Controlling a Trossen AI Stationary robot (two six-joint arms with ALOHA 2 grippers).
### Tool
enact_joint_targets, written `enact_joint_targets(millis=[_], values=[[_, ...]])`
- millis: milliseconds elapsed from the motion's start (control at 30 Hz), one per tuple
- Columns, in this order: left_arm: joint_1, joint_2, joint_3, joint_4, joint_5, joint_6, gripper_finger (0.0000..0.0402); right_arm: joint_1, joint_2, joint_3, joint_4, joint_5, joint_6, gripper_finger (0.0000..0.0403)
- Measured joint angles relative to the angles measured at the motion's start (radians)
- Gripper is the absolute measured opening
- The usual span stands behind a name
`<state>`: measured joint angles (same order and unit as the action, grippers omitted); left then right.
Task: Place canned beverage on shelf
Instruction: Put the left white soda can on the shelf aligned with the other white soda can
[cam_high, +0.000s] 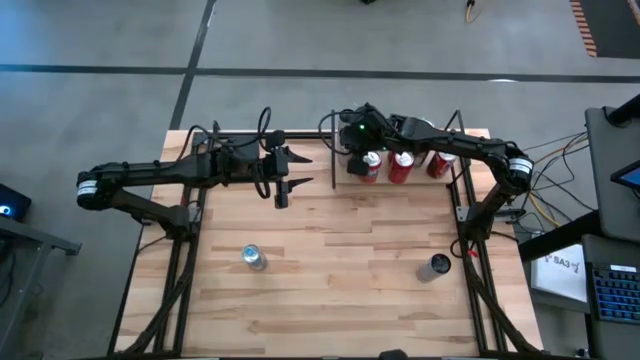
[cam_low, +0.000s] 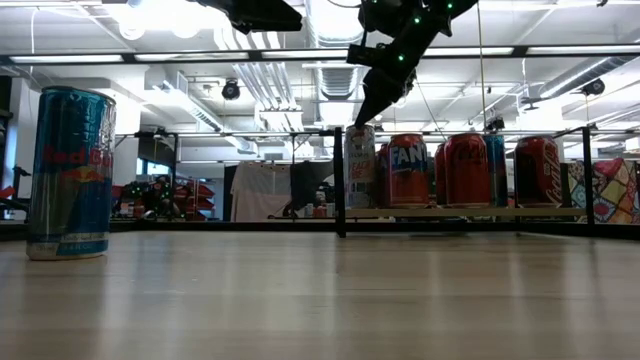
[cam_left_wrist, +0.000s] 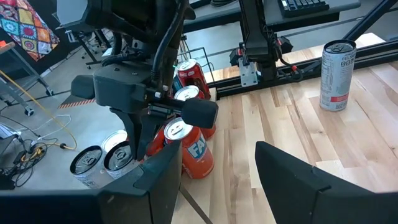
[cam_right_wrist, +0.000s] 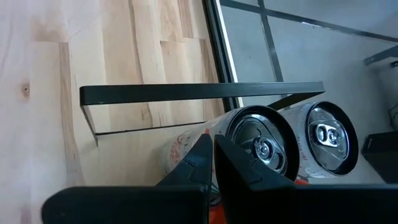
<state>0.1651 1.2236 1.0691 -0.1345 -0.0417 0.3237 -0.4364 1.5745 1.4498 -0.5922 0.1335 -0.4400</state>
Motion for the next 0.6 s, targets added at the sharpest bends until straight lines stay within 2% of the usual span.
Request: enact_joint_targets(millis=[600], values=[[0.000, 0.000, 0.000, 0.000, 0.000, 0.000, 0.0190, -0.016, 0.000, 0.000, 0.007, -0.001, -0.009, 0.0009]])
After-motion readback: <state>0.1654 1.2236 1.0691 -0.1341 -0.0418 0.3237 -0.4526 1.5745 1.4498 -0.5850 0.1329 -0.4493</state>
